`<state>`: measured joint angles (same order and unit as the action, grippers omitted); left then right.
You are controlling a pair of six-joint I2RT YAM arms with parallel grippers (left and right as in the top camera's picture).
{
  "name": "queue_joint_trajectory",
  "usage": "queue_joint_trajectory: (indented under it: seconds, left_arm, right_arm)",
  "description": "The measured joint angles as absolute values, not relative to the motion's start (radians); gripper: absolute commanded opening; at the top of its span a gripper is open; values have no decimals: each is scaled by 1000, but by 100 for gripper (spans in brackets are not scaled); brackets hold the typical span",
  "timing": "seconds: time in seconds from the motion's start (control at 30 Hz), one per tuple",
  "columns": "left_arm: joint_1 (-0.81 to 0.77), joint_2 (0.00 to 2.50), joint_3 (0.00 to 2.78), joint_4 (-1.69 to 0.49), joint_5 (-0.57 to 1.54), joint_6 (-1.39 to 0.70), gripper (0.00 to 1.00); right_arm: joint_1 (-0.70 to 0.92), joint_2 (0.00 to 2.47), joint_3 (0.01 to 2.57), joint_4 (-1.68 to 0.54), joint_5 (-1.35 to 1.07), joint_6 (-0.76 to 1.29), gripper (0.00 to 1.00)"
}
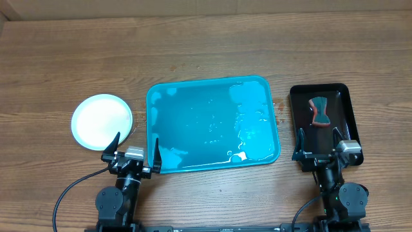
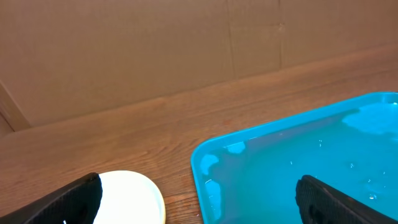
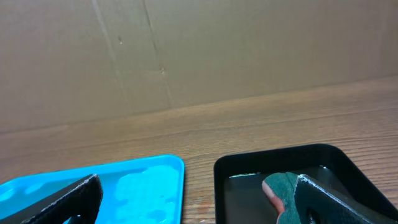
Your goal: Clean dirty plates on tray and stack at the side
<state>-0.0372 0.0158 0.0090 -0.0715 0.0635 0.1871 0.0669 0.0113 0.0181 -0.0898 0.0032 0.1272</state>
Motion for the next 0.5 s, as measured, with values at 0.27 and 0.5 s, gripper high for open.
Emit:
queue_joint_trajectory:
  seconds: [0.27, 0.5]
  left_arm:
    - [-37, 16, 9, -72, 63, 187, 100]
    - [-37, 16, 9, -72, 64, 187, 100]
  right_arm:
    - [67, 11, 18, -90, 4, 127, 100]
    - [67, 11, 18, -90, 4, 127, 100]
